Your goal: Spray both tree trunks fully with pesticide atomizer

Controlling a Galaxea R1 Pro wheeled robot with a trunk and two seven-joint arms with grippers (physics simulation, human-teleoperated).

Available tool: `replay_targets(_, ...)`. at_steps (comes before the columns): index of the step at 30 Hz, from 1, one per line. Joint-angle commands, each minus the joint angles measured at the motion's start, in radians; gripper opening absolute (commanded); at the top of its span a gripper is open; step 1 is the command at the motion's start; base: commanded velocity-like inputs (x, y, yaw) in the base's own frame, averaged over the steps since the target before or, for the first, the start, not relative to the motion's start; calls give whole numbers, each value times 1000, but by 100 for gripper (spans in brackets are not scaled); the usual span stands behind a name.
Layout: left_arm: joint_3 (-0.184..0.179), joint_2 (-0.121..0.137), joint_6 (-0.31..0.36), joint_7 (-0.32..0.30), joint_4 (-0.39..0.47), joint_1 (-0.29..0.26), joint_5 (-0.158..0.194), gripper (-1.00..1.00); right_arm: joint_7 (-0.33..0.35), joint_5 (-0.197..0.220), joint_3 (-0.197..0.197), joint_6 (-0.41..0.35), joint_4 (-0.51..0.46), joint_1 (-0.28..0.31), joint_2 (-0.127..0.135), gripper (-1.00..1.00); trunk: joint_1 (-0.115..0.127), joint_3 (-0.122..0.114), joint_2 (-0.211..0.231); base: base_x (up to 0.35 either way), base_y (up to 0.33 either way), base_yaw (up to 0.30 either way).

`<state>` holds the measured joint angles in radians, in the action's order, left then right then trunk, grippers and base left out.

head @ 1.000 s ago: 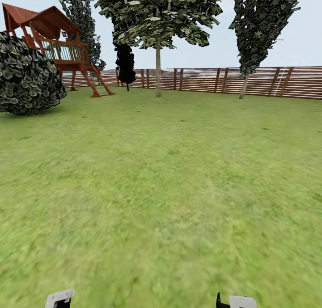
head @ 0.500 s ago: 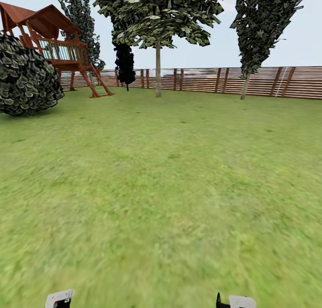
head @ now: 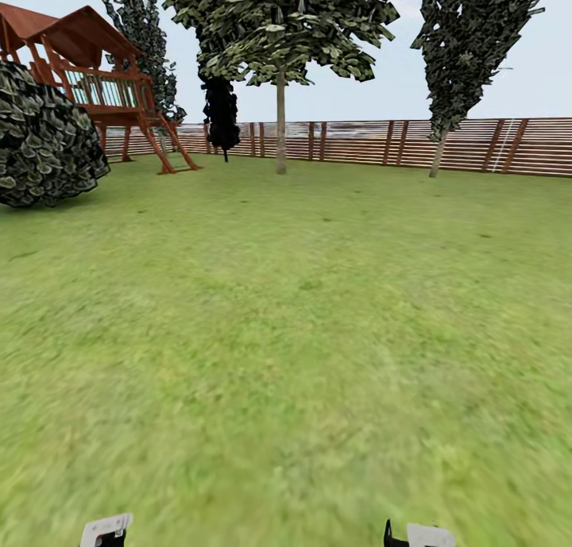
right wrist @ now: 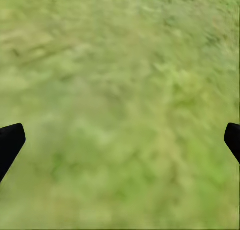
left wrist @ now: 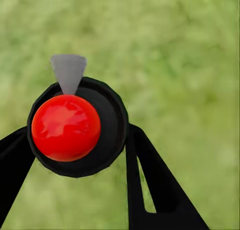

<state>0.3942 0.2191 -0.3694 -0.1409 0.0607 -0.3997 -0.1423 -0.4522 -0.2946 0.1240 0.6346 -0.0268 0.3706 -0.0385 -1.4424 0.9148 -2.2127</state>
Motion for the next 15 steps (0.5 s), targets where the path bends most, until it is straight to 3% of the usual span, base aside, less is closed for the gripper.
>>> replay_targets(1, 9, 0, -3, -3, -1, -1, -10, -100, -5, -11, 8, 2, 1, 1, 0, 100, 0, 1, 0, 338, 0, 0)
replay_targets(15, 9, 0, -3, -3, -1, -1, -10, -100, -4, -11, 8, 2, 1, 1, 0, 100, 0, 1, 0, 338, 0, 0)
